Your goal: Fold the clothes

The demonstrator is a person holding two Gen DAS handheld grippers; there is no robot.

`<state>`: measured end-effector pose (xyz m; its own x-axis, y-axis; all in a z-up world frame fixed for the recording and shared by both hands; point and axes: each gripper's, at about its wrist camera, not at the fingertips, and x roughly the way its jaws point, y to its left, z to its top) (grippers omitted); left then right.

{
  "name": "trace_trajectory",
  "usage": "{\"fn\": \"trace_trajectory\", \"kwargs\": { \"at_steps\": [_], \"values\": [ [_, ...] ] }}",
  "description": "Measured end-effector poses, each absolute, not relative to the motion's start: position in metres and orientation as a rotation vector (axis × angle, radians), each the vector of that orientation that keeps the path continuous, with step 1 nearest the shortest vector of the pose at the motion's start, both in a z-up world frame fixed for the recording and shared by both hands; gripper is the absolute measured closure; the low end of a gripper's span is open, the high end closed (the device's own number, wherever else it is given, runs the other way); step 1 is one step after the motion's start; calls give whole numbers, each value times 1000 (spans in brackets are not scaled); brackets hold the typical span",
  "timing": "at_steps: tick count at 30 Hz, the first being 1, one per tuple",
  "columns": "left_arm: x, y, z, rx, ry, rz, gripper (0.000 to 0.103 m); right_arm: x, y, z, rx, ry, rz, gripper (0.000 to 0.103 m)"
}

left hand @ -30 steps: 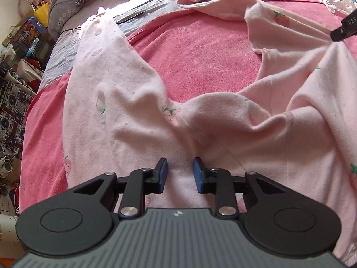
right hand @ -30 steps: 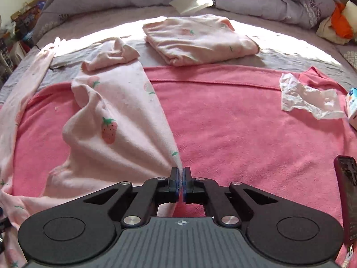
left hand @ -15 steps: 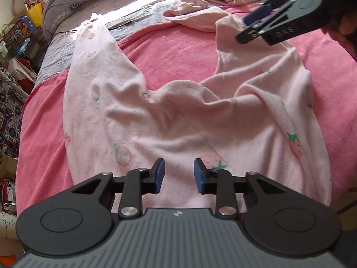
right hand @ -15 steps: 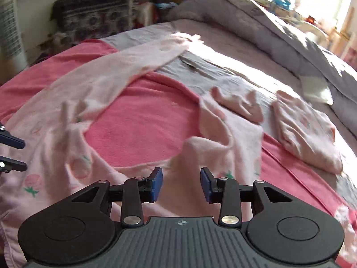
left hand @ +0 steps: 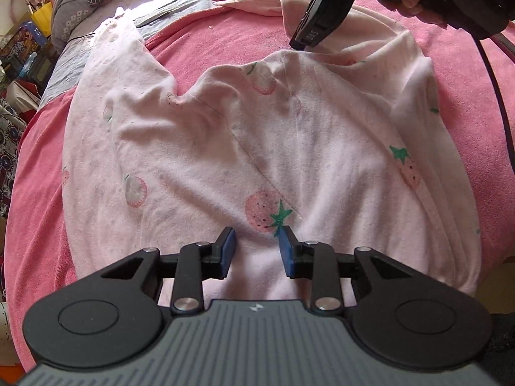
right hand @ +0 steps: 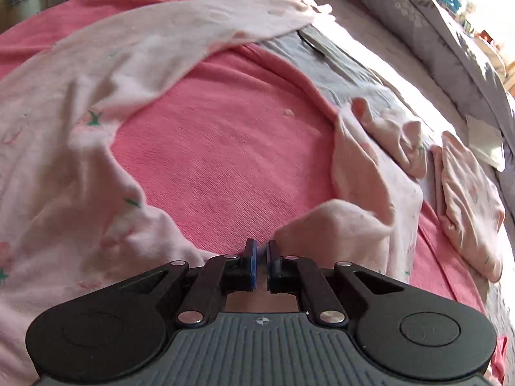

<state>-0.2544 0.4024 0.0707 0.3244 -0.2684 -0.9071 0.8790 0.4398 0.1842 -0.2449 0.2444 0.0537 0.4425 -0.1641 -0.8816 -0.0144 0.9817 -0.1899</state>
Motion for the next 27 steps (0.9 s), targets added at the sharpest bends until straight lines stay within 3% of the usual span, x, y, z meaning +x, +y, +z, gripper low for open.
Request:
{"fn": "trace_trajectory", "kwargs": {
  "at_steps": [2, 4, 6, 8, 9, 10, 13, 18, 20, 22, 24, 27],
  "values": [
    [-253, 405, 70, 768, 946, -865, 66, -245, 246, 66, -100, 1077, 3, 86],
    [-252, 407, 70, 756, 947, -870, 66, -245, 247, 78, -21, 1041, 99, 53],
    [-250, 408, 71, 747, 949, -878, 66, -245, 249, 91, 57, 1003, 195, 40],
    [-249, 409, 71, 743, 953, -888, 66, -235, 264, 81, 9, 1045, 232, 44],
    [-249, 410, 71, 740, 955, -891, 66, -230, 273, 73, -46, 1085, 227, 85],
    [-248, 410, 71, 738, 955, -896, 66, -225, 281, 64, -100, 1124, 222, 96],
    [-247, 412, 70, 727, 955, -907, 66, -228, 276, 55, -205, 1100, 60, 99],
    [-233, 422, 78, 655, 971, -905, 66, -235, 205, 47, 9, 1137, -208, 97],
    [-220, 430, 86, 588, 989, -887, 59, -235, 194, 61, 92, 1092, -182, 89],
    [-206, 437, 95, 522, 1006, -869, 59, -226, 183, 75, 181, 1035, -179, 65],
    [-184, 445, 104, 454, 997, -807, 61, -203, 172, 80, 250, 990, -195, 57],
    [-162, 440, 105, 492, 932, -810, 61, -154, 159, 80, 276, 938, -232, 57]
  ]
}}
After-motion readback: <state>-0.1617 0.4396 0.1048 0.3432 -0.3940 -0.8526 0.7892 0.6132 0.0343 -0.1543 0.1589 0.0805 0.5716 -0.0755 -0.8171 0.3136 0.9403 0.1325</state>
